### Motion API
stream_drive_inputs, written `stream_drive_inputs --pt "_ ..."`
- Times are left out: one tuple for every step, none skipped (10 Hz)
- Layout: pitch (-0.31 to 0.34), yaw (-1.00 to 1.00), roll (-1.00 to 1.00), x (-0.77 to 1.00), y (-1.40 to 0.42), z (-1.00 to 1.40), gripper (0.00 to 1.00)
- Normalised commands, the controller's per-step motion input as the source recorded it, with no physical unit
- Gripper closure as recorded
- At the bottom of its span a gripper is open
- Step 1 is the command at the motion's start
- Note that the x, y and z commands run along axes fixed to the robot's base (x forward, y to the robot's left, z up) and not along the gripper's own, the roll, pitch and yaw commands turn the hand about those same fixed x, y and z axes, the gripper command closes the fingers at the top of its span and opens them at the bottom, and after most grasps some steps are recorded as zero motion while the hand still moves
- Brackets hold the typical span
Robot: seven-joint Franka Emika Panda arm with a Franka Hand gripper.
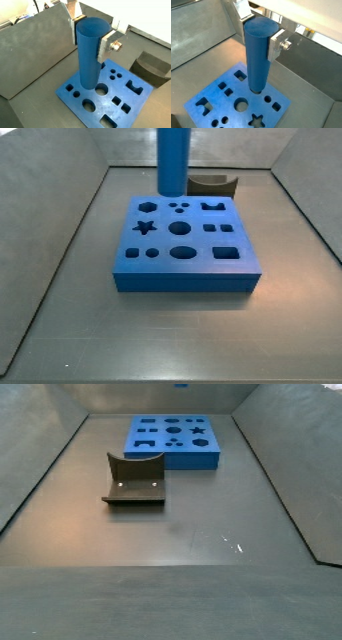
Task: Insert the round object.
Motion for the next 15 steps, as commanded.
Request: stream_drive_inputs --pt "0.000 -0.03 0.03 0.00 0.70 -1.00 1.00" --pt "0.000 -0.05 0.01 0.06 0.59 -1.00 1.00" --pt "0.000 -0.08 -0.02 0.11 0.39 -1.00 1.00" --pt "-0.006 -0.11 -0.10 0.05 0.15 -0.77 1.00" --pt "0.000 -0.11 -0.05 0.08 0.00 -0.44 1.00" --pt "0.007 -0.10 -0.05 0.17 0.00 -0.32 1.00" --pt "0.016 -0.11 -0.03 0.20 0.00 -0.30 1.00" --pt "0.039 -0.11 -0.02 0.26 0.00 -0.32 1.00" --pt "0.037 -0.11 -0.03 0.29 0.00 -0.34 1.00" --pt "0.029 -0.12 -0.04 0.31 -0.01 -0.36 1.00" --pt "0.041 -0.13 -0.06 0.33 0.00 -0.39 1.00" --pt "0.033 -0.12 -0.04 0.27 0.00 -0.44 1.00" --pt "0.000 -0.08 0.00 0.00 0.00 -0.41 1.00" --pt "-0.040 -0.05 -0.01 -0.05 0.00 -0.33 1.00" --pt "-0.069 -0.08 0.00 -0.15 0.00 -0.28 1.00"
